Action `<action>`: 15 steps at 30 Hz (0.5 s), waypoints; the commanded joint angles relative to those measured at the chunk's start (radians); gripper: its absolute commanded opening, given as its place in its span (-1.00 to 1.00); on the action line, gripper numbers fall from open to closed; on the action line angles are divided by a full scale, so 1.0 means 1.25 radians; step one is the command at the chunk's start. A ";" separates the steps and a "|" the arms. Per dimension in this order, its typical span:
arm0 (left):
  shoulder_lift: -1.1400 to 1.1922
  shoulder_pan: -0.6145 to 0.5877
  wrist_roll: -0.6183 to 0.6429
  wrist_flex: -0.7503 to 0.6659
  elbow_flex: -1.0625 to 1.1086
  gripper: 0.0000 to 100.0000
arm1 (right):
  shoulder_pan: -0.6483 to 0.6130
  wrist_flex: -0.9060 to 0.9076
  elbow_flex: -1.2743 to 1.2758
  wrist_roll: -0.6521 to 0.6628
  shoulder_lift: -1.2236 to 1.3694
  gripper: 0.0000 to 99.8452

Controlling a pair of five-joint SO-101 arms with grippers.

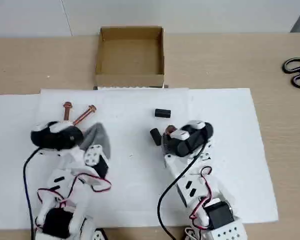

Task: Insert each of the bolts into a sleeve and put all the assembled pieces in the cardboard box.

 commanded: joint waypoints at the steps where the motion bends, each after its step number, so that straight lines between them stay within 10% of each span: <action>1: -0.006 -0.099 -0.004 -0.021 0.060 -0.99 | 0.041 -0.028 -0.101 -0.015 0.035 -1.00; 15: -0.007 -0.026 -0.004 -0.023 0.154 -0.99 | 0.101 -0.142 -0.824 -0.069 1.013 -1.00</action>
